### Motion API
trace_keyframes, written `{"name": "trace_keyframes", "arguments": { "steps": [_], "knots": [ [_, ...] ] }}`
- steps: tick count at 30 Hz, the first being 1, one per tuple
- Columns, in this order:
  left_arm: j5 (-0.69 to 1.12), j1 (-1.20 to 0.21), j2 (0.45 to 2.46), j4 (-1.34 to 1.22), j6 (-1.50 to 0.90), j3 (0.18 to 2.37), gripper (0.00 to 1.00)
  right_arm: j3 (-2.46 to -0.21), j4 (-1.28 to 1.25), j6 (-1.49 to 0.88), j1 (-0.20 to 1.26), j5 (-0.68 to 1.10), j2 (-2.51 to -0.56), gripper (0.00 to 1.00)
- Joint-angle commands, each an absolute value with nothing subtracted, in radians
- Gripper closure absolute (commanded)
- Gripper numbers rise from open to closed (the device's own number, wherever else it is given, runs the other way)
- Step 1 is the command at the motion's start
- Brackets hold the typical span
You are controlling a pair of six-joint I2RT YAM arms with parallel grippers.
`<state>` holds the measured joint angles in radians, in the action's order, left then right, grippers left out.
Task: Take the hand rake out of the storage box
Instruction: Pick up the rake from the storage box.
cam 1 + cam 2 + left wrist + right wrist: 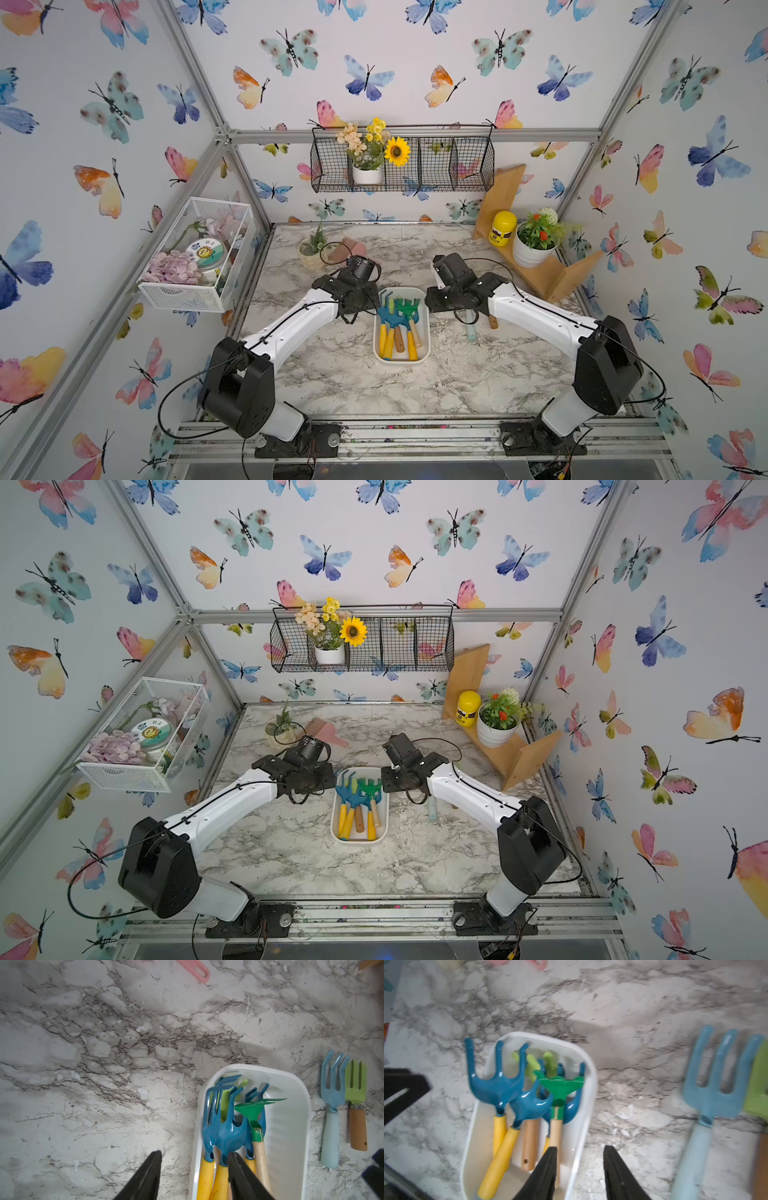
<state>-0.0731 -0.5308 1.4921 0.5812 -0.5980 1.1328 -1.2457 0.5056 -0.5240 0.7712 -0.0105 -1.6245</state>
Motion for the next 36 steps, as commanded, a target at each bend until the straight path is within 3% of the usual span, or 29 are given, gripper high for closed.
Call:
{"name": "trace_keyframes", "arguments": {
  "steps": [1,11,18,36],
  "knots": [
    [-0.087,-0.542,1.532,0.581,-0.582,1.169,0.45,-1.223,0.387,-0.624,0.843,0.041,-1.627,0.57],
    [-0.067,-0.469,1.442,0.588,-0.637,1.142,0.44,-1.164,0.080,-0.693,0.951,0.100,-1.761,0.56],
    [-0.052,-0.383,1.359,0.598,-0.633,1.095,0.43,-1.175,0.045,-0.707,0.970,0.113,-1.843,0.56],
    [-0.044,-0.380,1.364,0.597,-0.621,1.084,0.43,-1.237,0.061,-0.704,0.991,0.104,-1.985,0.57]
  ]
}}
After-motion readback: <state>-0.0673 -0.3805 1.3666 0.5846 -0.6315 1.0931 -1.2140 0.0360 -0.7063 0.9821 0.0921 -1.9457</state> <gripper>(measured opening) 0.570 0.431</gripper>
